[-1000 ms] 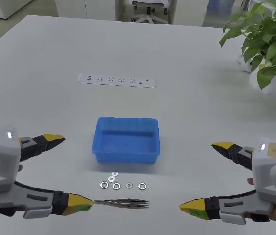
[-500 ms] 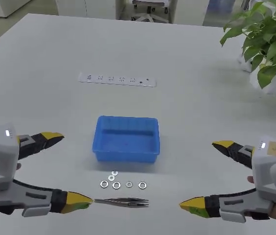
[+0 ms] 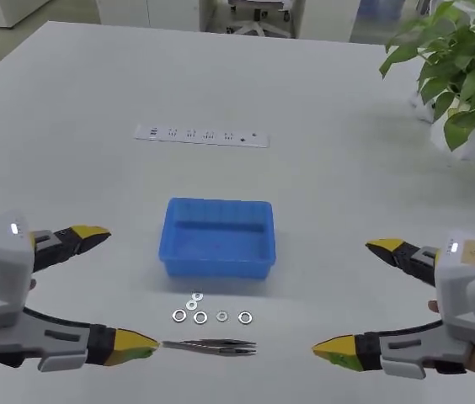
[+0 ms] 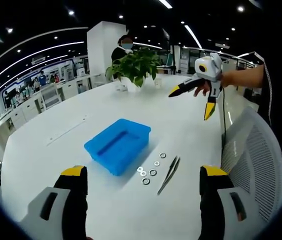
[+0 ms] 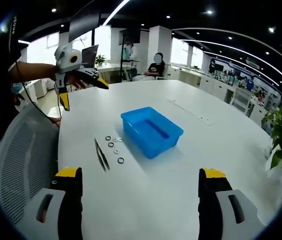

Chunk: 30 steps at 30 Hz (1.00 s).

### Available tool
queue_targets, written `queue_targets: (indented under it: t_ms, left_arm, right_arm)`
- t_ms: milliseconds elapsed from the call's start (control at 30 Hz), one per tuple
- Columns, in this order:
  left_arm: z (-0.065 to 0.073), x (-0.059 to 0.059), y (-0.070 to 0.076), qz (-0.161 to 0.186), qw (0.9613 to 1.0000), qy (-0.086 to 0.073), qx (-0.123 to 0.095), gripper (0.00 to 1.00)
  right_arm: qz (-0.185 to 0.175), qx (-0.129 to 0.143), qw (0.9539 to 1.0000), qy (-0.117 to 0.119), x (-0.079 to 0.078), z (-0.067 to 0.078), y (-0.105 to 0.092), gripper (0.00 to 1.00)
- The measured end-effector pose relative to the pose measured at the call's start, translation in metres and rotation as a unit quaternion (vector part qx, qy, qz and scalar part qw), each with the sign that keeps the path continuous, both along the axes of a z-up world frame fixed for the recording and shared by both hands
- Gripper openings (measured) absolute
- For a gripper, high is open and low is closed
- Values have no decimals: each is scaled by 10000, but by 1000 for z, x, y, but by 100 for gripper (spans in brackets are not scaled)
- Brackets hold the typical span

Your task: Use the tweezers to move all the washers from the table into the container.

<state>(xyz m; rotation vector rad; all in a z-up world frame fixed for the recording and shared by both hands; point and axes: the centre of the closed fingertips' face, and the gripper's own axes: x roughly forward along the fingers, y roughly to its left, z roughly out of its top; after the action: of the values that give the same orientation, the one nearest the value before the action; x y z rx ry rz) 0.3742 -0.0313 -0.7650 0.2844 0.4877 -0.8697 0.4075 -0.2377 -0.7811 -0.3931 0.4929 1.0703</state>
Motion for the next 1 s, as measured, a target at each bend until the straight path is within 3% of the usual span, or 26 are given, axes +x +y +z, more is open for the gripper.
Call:
queue_targets:
  t_ms: [300, 567, 1000]
  left_arm:
    - [-9, -3, -4, -95, 9999, 45, 128, 97]
    - [-22, -7, -14, -250, 9995, 177, 119, 94]
    - [-40, -11, -24, -578, 9975, 275, 300, 80]
  right_arm:
    - [199, -137, 9997, 1, 0, -6, 5, 94]
    - [441, -319, 9985, -10, -2, -15, 9, 90]
    - [938, -514, 9943, 8, -7, -33, 27, 80]
